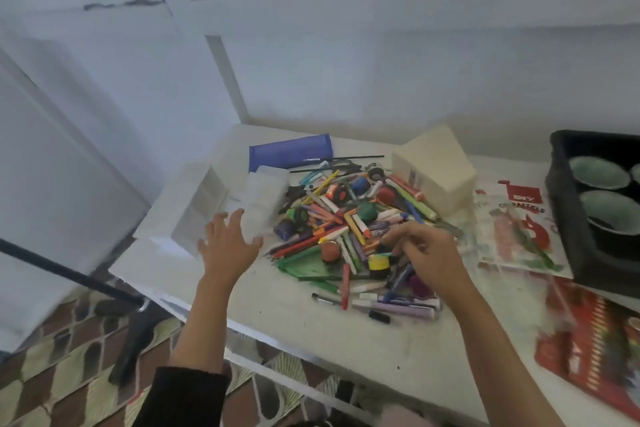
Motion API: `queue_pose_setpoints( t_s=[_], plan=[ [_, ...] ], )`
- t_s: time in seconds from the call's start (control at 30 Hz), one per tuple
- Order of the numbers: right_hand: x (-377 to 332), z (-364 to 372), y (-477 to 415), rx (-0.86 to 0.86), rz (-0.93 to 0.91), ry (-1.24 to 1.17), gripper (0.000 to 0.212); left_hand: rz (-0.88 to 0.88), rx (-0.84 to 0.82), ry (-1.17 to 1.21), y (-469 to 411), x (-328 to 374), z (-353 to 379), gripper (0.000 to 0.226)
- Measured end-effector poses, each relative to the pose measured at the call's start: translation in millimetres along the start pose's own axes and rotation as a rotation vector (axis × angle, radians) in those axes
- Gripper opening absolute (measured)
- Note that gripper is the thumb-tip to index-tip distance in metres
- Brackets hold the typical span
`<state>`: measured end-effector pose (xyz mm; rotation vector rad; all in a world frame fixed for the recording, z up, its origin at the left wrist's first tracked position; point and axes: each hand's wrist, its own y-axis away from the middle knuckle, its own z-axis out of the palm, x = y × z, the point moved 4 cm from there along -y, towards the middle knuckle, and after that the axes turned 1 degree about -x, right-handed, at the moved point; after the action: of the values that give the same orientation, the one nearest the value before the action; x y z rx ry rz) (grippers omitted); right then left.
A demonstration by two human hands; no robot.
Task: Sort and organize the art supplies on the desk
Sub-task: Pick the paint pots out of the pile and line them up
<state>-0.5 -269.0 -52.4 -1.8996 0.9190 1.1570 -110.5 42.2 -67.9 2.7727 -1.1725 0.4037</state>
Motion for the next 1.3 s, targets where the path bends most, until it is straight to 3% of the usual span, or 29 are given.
queue_pose_setpoints(
  t_s=[0.1,0.2,0.4,0.5,0.63,0.73,0.83,0.97,1.07,1.13,1.3],
  plan=[
    [0,19,6,0.046,0.068,0.002,0.050,-0.016,-0.172,0.048,-4,-20,16,0.086],
    [-1,29,12,0.102,0.137,0.022,0.050,0.012,-0.174,0.162,-2,-25,22,0.096],
    [-11,47,12,0.177,0.185,0.000,0.047,0.051,-0.008,0.445,-3,-32,16,0.080],
    [-19,66,7,0.144,0.185,-0.016,0.045,0.029,-0.014,0.822,5,-32,3,0.068],
    [-40,98,3,0.052,0.149,-0.053,0.043,0.011,-0.313,1.403,25,-16,-9,0.071],
    [-50,124,1,-0.060,0.227,-0.081,0.025,0.042,-0.596,1.662,46,2,-9,0.049],
    [-53,146,2,-0.153,0.304,-0.152,0.033,0.130,-0.757,1.675,63,14,-3,0.060],
    [-53,150,7,-0.057,0.244,-0.051,0.033,0.207,-0.836,1.645,78,20,0,0.060],
    [-54,139,12,0.033,0.192,0.003,0.032,0.340,-0.773,1.439,80,17,-3,0.073],
    [-55,126,13,0.050,0.122,0.181,0.030,0.409,-0.671,1.303,72,9,-11,0.075],
    [-48,117,24,-0.187,0.108,0.617,0.029,0.291,-0.481,1.390,42,-50,-23,0.085]
  ],
)
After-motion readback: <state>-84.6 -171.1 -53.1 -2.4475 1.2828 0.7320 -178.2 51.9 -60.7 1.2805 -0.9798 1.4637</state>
